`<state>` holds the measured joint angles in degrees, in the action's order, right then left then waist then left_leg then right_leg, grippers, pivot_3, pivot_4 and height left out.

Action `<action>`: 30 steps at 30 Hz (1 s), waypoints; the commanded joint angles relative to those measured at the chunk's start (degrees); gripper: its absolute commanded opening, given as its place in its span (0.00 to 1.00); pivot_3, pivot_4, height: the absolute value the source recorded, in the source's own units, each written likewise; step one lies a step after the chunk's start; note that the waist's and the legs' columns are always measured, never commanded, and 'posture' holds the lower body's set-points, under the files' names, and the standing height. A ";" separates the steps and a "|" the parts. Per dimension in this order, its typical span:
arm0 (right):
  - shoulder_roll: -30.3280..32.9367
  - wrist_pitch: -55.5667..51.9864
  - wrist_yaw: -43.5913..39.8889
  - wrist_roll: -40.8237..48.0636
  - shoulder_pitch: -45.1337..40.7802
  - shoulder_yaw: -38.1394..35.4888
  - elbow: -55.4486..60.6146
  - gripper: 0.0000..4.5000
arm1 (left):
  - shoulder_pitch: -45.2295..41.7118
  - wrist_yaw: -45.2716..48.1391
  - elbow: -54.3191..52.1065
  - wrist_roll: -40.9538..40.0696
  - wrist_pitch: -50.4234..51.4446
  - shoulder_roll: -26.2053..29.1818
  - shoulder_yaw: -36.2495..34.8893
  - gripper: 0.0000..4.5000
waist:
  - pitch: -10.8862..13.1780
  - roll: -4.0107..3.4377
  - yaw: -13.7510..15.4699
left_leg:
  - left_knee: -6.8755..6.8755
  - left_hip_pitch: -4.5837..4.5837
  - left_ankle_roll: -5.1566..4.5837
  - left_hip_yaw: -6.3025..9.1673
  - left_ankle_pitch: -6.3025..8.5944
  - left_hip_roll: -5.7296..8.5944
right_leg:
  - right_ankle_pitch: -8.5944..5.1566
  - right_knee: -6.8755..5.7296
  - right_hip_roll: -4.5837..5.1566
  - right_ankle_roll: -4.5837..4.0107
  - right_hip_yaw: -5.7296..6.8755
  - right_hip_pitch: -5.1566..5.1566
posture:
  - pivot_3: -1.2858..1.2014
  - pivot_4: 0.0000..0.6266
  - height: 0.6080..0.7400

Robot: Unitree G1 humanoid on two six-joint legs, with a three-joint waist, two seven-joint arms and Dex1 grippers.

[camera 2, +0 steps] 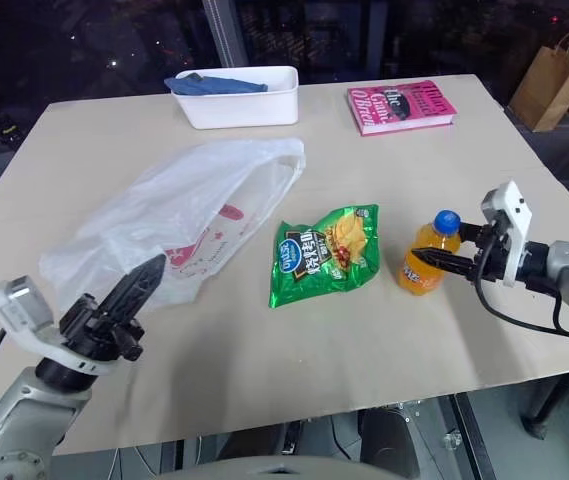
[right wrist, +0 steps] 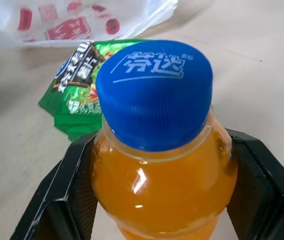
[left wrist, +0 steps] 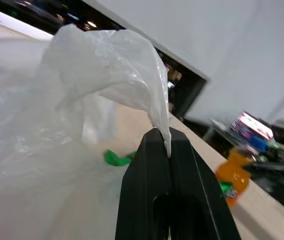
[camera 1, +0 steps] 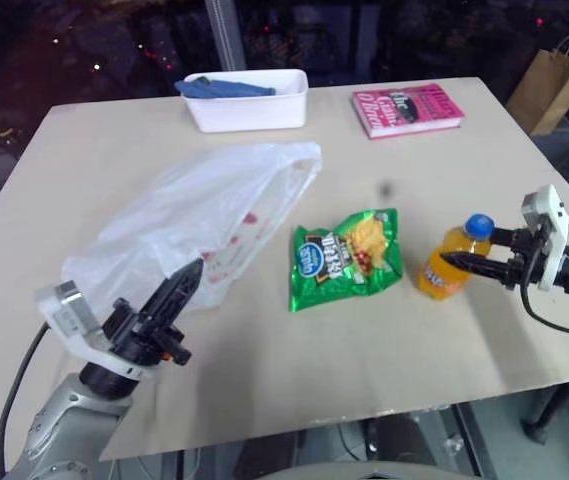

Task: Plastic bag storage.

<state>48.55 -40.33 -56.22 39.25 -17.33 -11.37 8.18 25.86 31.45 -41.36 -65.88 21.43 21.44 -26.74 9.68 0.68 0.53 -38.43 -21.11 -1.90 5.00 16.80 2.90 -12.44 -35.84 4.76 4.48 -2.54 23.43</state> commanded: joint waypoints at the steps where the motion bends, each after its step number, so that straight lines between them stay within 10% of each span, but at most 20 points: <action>1: -3.99 -3.17 6.32 2.63 -9.35 -0.89 -0.24 0.62 | 1.28 -0.57 -2.87 -2.11 -2.43 -1.08 -1.67 0.00 | 0.07 -0.10 -0.53 | 0.00 0.00 0.00 -0.03 0.00 0.00 | 0.00 0.00 -0.01 -0.01 -0.03 0.01 | 0.52 0.24 1.00; 15: -43.61 -25.79 43.98 14.08 -39.94 -5.14 -14.58 0.62 | 0.16 -2.14 -4.90 -0.29 -6.18 -5.24 4.52 0.00 | 0.09 -0.20 -1.16 | 0.05 -1.38 0.39 0.20 -0.24 0.09 | 0.22 -0.10 0.01 0.07 0.10 1.48 | 0.52 0.24 1.00; 30: -38.52 -11.65 38.99 6.21 -56.81 -7.94 -32.74 0.62 | -0.40 -2.97 -3.66 1.09 -9.91 -8.22 6.98 0.00 | 0.12 -0.26 -2.93 | 0.11 -1.62 0.50 0.03 -0.32 0.25 | 0.22 -0.37 -0.04 0.07 0.00 1.93 | 0.52 0.24 1.00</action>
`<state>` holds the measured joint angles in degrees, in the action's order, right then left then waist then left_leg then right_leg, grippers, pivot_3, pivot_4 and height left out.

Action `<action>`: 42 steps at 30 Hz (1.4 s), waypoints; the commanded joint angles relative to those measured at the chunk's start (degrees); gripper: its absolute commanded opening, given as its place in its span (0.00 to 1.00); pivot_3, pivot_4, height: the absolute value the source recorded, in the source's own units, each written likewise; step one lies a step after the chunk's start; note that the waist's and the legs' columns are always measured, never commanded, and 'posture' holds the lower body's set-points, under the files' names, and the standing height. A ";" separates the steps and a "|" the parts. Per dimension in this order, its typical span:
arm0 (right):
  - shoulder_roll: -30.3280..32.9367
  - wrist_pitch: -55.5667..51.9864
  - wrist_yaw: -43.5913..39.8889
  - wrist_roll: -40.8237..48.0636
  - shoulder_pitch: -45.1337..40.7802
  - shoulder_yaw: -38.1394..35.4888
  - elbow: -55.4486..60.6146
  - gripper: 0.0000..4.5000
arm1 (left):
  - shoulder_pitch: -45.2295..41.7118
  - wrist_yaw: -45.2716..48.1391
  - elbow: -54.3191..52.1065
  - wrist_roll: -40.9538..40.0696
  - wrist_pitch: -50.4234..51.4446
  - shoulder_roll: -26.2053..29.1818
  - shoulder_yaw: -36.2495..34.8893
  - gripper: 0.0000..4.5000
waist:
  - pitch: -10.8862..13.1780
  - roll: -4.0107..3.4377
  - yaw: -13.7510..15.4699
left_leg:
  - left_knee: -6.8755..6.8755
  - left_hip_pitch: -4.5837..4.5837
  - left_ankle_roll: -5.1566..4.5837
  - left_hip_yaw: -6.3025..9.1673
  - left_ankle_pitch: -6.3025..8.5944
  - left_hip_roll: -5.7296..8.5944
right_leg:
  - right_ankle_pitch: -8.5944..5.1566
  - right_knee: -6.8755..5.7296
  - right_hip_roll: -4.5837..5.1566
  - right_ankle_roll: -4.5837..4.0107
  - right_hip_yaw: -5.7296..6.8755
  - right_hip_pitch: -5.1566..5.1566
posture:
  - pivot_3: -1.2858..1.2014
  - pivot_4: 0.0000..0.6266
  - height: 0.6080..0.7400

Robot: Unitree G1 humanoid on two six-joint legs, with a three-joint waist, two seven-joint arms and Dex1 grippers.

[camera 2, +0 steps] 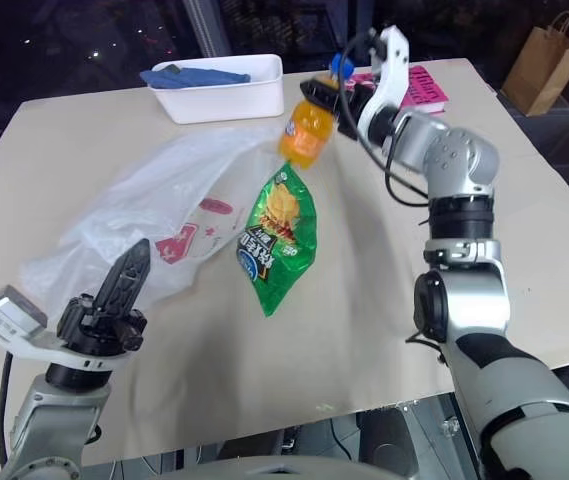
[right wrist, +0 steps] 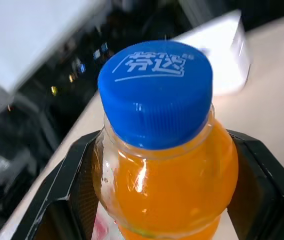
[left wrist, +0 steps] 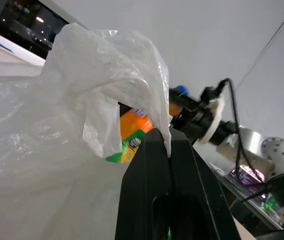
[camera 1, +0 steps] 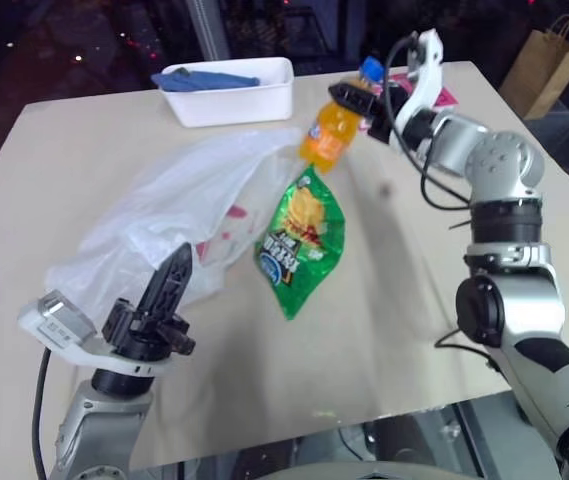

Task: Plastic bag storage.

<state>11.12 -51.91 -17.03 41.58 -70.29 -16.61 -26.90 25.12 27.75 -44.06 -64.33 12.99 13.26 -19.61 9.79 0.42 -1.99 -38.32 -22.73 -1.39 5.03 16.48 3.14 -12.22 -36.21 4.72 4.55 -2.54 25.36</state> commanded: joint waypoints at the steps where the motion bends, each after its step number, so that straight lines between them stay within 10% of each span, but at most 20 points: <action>1: -2.45 -1.64 0.68 4.89 -3.44 -2.91 3.64 0.62 | 0.30 0.78 -0.86 -0.51 -1.53 -0.17 0.04 0.00 | -0.01 -0.01 -0.64 | 0.01 0.00 0.00 -0.04 0.00 -0.07 | 0.00 -0.01 -0.03 0.00 -0.05 0.03 | 0.52 0.24 1.00; 14: -20.25 -17.95 16.74 9.60 7.77 -3.68 9.93 0.62 | -1.66 -0.78 -1.28 -1.79 -1.95 -3.08 4.31 0.00 | -0.05 0.01 -0.70 | -0.20 0.01 0.07 -0.15 -0.05 -0.17 | 0.00 -0.57 -0.06 0.00 -0.25 0.22 | 0.52 0.24 1.00; 33: -39.34 -6.12 23.76 17.38 -5.40 -5.03 -18.07 0.62 | -0.36 2.78 1.82 0.24 -2.49 -4.00 9.12 0.00 | -0.05 0.01 -1.95 | -0.17 0.07 0.17 -0.22 -0.10 -0.23 | 0.04 -0.61 -0.26 -0.06 -0.37 0.27 | 0.52 0.24 1.00; 36: -40.27 -8.16 22.07 18.39 -5.13 -2.05 -16.62 0.94 | 0.03 3.67 1.88 0.50 -1.89 -3.39 10.01 0.00 | -0.05 0.01 -1.98 | -0.17 0.07 0.17 -0.21 -0.11 -0.25 | 0.04 -0.61 -0.27 -0.07 -0.36 0.27 | 0.52 0.24 1.00; 42: -39.40 -12.13 20.07 21.18 -2.94 3.41 -12.77 0.97 | 2.33 7.24 0.74 1.47 1.35 0.60 13.65 0.00 | -0.05 0.01 -2.01 | -0.17 0.08 0.17 -0.20 -0.10 -0.25 | 0.04 -0.62 -0.28 -0.07 -0.36 0.26 | 0.52 0.24 1.00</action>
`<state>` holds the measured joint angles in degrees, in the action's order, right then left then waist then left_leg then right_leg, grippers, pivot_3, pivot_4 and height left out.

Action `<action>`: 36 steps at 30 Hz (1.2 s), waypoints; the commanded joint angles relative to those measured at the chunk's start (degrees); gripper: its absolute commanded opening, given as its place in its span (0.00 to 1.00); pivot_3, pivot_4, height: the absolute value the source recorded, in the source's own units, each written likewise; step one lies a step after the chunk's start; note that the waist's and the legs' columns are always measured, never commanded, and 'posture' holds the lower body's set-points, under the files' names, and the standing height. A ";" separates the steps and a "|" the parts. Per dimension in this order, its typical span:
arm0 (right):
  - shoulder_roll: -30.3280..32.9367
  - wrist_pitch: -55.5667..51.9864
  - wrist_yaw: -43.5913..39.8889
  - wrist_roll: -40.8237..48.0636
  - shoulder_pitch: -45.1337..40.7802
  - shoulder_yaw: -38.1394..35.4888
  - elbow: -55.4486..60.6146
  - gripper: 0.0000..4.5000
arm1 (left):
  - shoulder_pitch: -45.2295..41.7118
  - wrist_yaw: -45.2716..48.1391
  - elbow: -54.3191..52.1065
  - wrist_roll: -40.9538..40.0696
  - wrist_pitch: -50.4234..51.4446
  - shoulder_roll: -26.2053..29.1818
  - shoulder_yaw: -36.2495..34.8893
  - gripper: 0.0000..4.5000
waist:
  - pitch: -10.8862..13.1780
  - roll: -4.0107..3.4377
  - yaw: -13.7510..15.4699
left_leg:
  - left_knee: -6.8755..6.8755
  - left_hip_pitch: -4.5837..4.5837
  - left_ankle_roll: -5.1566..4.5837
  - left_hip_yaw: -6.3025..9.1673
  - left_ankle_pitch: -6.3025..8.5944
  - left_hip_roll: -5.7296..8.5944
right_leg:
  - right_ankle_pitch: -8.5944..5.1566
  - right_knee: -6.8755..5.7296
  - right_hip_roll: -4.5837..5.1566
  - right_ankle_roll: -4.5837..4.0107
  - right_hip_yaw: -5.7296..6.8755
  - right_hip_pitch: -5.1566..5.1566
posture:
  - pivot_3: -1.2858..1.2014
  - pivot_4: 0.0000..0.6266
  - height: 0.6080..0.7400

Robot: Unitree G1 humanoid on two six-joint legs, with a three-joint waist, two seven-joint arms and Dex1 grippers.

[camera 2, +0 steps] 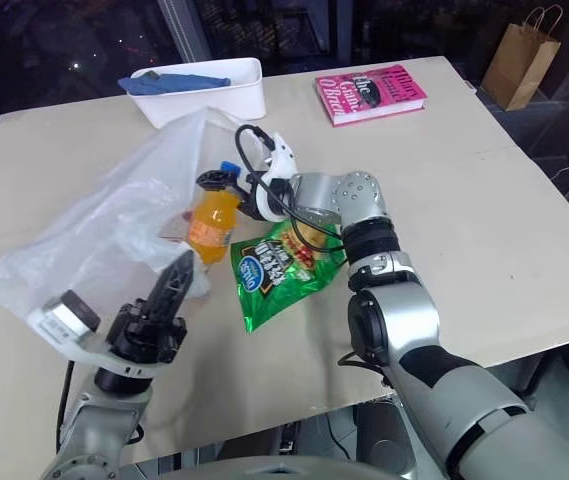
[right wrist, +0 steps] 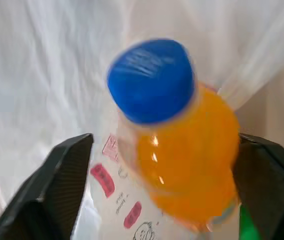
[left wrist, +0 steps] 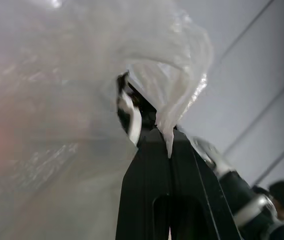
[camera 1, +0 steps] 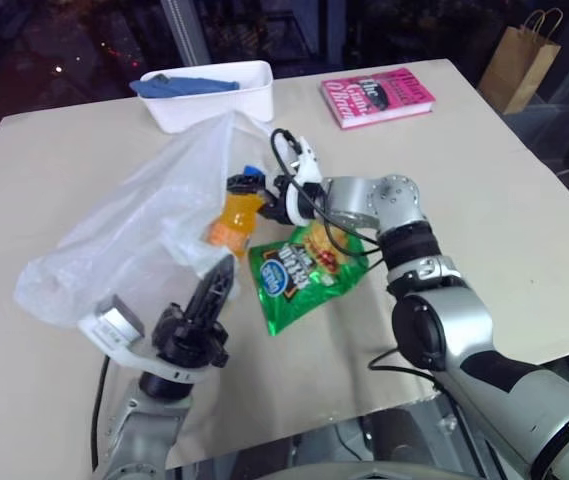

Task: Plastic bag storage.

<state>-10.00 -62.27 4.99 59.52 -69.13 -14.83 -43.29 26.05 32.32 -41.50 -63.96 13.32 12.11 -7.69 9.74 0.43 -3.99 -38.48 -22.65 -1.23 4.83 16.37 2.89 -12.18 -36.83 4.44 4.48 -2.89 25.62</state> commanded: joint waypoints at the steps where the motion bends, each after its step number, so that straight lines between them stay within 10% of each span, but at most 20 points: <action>1: -18.05 -2.41 -2.29 3.67 -3.71 2.43 4.26 0.97 | 1.64 2.87 -1.73 1.00 1.04 2.05 1.93 0.00 | 0.00 -0.01 -0.03 | 0.00 0.01 0.00 -0.01 0.00 0.01 | 0.00 0.00 -0.01 0.00 -0.01 0.00 | 0.52 0.24 1.00; 9: 0.41 5.88 -22.88 -13.11 3.57 26.00 16.90 0.97 | -0.92 0.10 1.18 -5.30 -1.96 -0.45 -4.47 0.00 | -0.07 -0.01 -0.10 | 0.00 0.09 0.00 -0.02 0.00 -0.01 | 0.01 -0.04 -0.06 -0.01 -0.02 0.00 | 0.52 0.24 1.00; 21: 23.74 20.56 -46.23 -29.73 12.89 29.54 29.06 0.97 | 3.06 0.82 2.38 -9.18 -1.34 -0.65 -9.68 0.00 | -0.16 0.06 1.39 | -0.13 0.05 0.00 0.17 0.00 0.01 | 0.01 0.00 0.01 -0.03 0.22 -0.14 | 0.52 0.24 1.00; 36: 31.09 -18.45 -38.41 -17.75 26.64 17.08 49.16 0.97 | 8.42 4.00 1.78 -10.91 1.67 4.29 -13.10 0.00 | -0.17 0.08 1.64 | -0.09 0.08 -0.09 0.12 0.05 -0.04 | 0.02 0.05 0.09 -0.04 0.18 -0.20 | 0.52 0.24 1.00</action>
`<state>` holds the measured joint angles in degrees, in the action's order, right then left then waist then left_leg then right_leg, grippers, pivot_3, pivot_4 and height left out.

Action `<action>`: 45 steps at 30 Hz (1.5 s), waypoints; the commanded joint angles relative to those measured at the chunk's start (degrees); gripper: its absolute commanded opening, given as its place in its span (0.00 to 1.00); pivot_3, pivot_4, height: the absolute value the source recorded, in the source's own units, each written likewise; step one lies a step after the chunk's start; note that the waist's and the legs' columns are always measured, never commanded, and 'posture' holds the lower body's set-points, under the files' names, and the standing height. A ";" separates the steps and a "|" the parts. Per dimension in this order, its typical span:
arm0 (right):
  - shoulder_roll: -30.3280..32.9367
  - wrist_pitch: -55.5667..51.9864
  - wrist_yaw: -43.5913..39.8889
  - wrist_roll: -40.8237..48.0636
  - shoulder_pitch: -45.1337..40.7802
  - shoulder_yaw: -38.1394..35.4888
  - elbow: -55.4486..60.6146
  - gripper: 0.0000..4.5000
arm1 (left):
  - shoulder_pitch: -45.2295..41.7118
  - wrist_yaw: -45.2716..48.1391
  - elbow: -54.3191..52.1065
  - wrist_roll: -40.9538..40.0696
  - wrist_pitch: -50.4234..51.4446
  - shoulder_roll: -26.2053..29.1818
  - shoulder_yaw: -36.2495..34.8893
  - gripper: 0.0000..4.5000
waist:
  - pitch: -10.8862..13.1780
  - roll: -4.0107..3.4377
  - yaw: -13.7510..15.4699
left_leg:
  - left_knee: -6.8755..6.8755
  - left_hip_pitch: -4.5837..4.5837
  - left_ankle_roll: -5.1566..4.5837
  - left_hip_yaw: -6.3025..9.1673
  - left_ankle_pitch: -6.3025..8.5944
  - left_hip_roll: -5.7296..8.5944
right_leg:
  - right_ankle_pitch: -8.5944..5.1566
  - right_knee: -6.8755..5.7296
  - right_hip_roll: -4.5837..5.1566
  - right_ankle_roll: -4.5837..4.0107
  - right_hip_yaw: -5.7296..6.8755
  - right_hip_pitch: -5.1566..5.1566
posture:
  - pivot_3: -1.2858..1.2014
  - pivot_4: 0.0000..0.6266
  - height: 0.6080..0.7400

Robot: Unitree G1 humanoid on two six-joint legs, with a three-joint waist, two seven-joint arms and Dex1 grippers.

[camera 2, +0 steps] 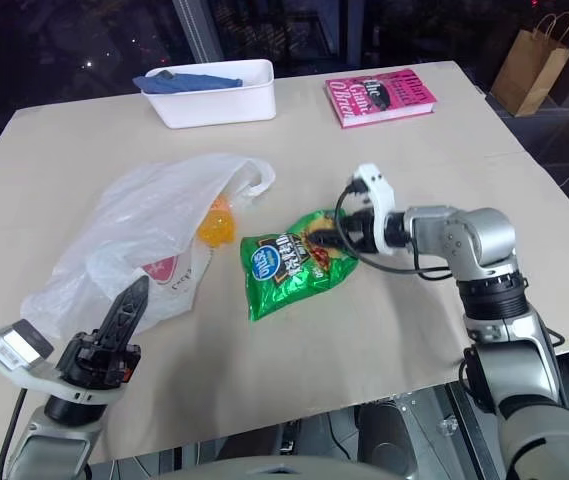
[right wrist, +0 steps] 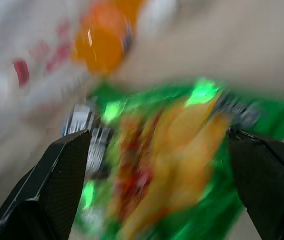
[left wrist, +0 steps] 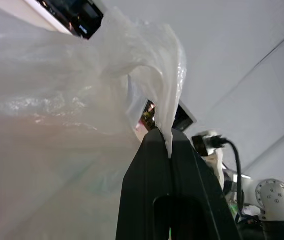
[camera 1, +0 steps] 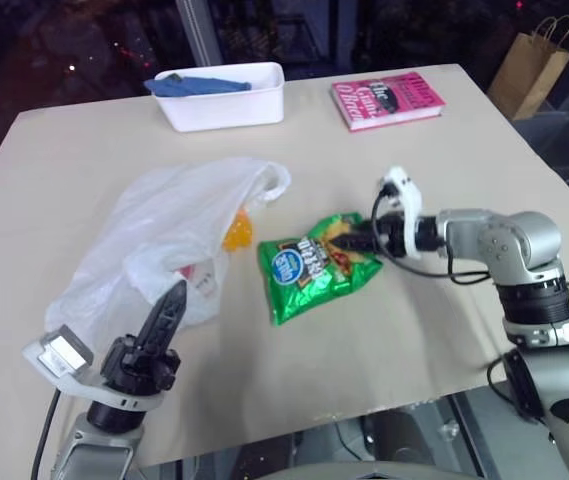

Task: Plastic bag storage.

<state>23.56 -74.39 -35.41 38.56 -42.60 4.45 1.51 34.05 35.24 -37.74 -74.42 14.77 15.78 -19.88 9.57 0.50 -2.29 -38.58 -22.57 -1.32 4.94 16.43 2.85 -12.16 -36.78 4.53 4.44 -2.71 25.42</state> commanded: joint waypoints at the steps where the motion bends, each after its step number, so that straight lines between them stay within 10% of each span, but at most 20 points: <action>1: -4.43 -9.12 3.01 3.97 0.31 -2.97 4.49 0.97 | 0.39 1.35 -1.89 -0.20 0.50 0.87 -0.66 0.00 | 0.00 0.00 -0.10 | 0.00 0.03 0.00 0.00 0.00 -0.01 | 0.01 0.00 -0.01 -0.01 -0.01 -0.01 | 0.52 0.24 1.00; 17: 4.32 -3.11 1.26 0.99 -1.15 -9.48 -1.89 0.97 | 3.94 5.71 -2.44 3.04 2.69 2.06 1.65 0.00 | -0.02 0.02 0.00 | 0.00 0.17 -0.15 0.05 0.08 -0.03 | 0.01 0.08 -0.05 -0.05 0.14 -0.24 | 0.52 0.24 1.00; 30: -14.24 -13.98 8.04 4.39 -1.93 -16.76 -9.41 0.97 | 4.08 7.05 -2.28 3.57 5.83 3.78 3.39 0.00 | 0.00 -0.02 -0.11 | 0.00 0.23 -0.16 0.04 0.09 0.00 | 0.02 0.07 0.00 -0.03 0.09 -0.28 | 0.52 0.24 1.00; 40: -18.10 -13.91 8.83 6.36 -3.75 -23.41 -10.14 0.01 | 5.42 7.32 -3.17 4.11 5.67 3.90 3.37 0.00 | 0.00 -0.05 -0.07 | 0.08 0.29 -0.16 0.03 0.09 0.00 | 0.02 0.07 0.00 -0.03 0.07 -0.28 | 0.52 0.24 1.00; 45: -19.74 -14.46 12.18 6.90 -8.47 -31.28 -15.55 0.01 | 6.17 8.44 -3.33 4.23 5.92 4.15 3.70 0.00 | 0.01 -0.05 -0.13 | 0.12 0.35 -0.16 0.02 0.09 -0.02 | 0.02 0.06 -0.04 -0.04 0.06 -0.30 | 0.52 0.24 1.00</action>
<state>4.70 -88.62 -24.23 43.68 -49.06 -23.99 -12.92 39.48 42.32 -39.10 -69.94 20.78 19.47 -16.09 9.58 0.45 -2.42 -38.44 -22.20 -1.48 4.95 16.52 2.82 -12.15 -36.72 4.48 4.40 -2.65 25.11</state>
